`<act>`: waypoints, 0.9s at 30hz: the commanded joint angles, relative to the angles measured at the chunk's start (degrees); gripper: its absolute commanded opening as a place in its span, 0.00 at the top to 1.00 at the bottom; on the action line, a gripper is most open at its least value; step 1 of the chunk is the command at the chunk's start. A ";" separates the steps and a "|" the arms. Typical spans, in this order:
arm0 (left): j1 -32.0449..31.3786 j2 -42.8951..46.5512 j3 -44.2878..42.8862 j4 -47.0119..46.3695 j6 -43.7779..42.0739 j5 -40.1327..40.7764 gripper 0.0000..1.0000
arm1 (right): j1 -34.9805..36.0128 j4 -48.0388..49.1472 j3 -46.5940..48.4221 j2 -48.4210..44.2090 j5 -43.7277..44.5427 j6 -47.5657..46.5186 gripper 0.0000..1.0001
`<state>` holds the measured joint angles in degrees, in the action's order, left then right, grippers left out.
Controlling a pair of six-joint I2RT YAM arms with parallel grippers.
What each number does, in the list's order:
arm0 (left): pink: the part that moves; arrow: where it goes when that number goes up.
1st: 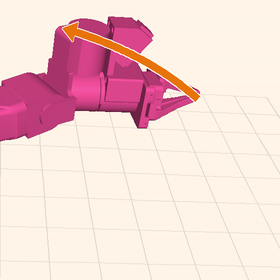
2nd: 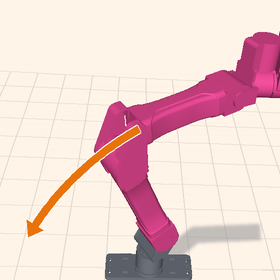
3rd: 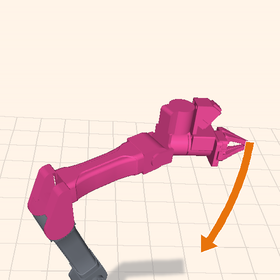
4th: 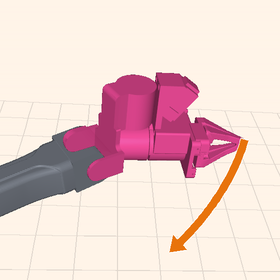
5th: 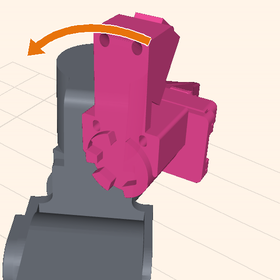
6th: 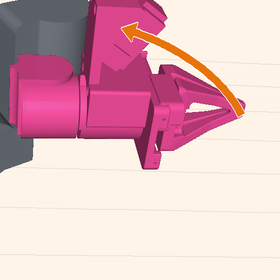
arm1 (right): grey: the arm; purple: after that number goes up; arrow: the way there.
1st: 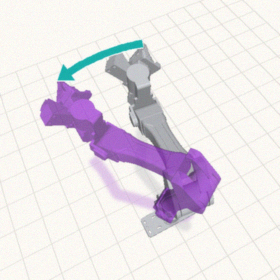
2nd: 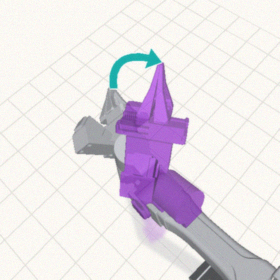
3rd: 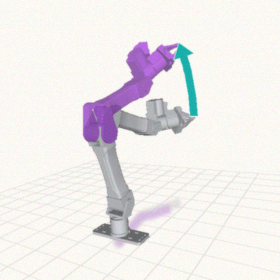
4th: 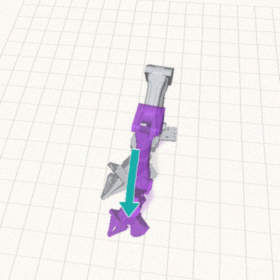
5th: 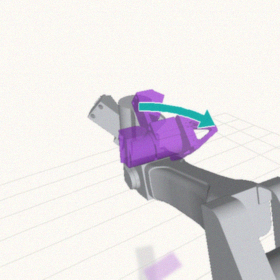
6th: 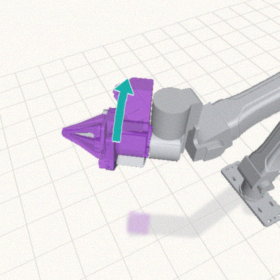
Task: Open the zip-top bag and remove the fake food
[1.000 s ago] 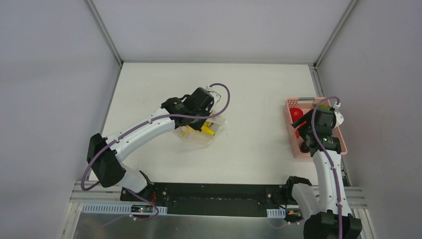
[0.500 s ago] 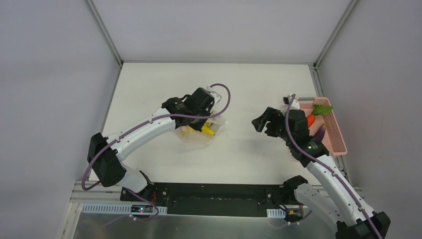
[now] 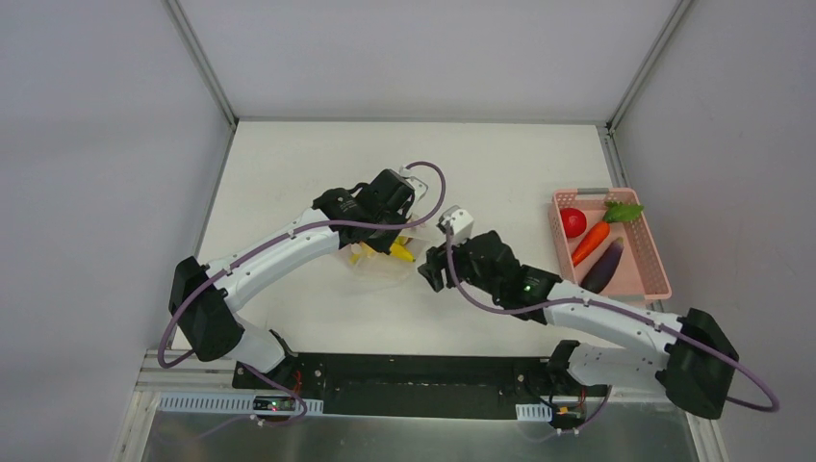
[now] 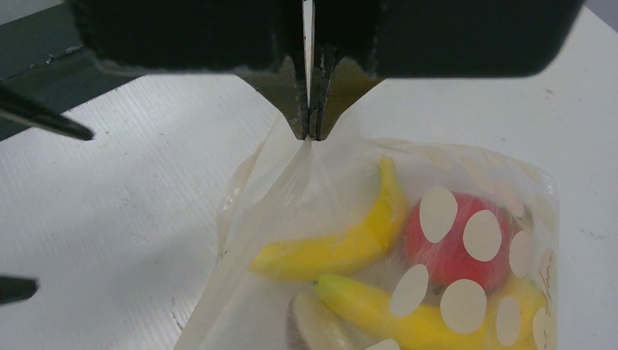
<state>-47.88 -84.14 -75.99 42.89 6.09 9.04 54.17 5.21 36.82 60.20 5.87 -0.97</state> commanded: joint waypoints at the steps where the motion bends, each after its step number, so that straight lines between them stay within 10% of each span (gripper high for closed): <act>1: 0.51 1.30 -1.70 1.20 -1.06 -0.49 1.00 | 4.09 9.62 1.17 7.15 2.64 -7.14 0.40; 27: 0.53 3.09 -1.46 0.48 -1.95 -4.85 1.00 | 10.06 36.69 2.44 34.26 16.08 -25.64 0.58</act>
<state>-46.13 -83.33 -76.01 44.93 3.40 7.84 63.96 35.75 39.20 91.11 19.25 -22.33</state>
